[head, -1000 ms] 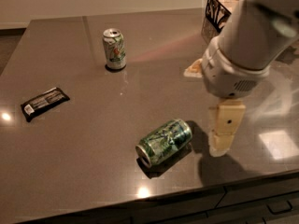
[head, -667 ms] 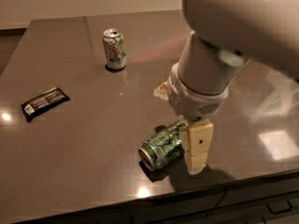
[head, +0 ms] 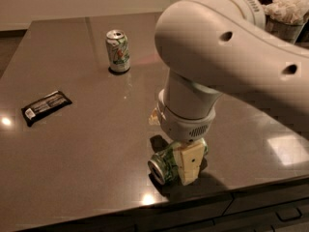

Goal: Pick green can

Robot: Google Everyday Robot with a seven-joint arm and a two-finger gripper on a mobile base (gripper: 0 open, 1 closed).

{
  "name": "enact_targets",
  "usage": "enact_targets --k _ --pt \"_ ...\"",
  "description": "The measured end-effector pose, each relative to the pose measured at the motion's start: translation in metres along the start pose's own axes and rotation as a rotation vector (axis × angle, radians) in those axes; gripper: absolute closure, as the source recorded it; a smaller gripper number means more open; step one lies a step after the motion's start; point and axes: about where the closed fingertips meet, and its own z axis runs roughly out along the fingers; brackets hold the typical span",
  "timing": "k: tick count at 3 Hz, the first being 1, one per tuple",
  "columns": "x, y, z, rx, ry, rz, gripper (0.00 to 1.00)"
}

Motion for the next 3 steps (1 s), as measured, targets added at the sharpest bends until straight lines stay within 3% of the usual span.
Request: enact_targets --k 2,3 --pt "-0.002 -0.006 -0.001 -0.033 -0.004 -0.024 0.65" --pt "-0.004 -0.023 -0.038 -0.023 -0.07 -0.005 0.96"
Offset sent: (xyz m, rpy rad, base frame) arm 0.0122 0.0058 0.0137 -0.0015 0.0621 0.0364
